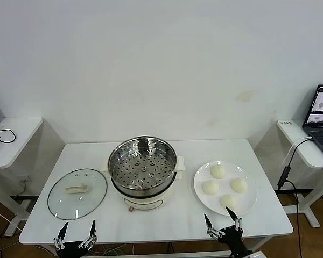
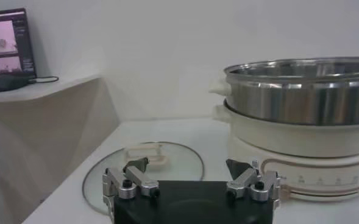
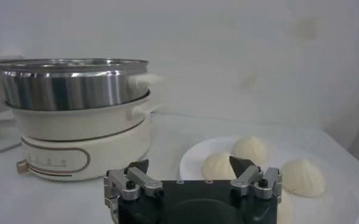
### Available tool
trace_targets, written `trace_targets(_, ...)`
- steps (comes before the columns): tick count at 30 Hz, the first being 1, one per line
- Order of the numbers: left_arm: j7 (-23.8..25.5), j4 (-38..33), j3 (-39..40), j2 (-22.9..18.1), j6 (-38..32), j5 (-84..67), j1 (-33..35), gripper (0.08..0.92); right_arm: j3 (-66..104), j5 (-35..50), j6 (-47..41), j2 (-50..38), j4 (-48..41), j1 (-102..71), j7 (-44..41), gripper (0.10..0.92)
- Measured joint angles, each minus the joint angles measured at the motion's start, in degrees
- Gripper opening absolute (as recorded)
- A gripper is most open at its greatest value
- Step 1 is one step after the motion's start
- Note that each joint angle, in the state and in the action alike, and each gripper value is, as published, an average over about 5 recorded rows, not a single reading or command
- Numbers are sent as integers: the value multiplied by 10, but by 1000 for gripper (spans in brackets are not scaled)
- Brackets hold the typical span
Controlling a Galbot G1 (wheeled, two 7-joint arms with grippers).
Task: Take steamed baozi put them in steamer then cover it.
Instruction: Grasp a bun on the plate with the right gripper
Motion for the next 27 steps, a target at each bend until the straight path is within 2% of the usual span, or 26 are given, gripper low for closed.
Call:
trace_targets(7,-5,-19,-8,1,52,14,-13,823,19,-38,-18,-28,3,29,14,823)
trace_targets(16,33,-40,-29,4,89,52,-32,823,26,-107,-63,-132,-40,126,10,823)
trace_targets(27,62,-58,-38,-4,99,90,-33,823,-47,-194,-104,-299,-148,304,-85,823)
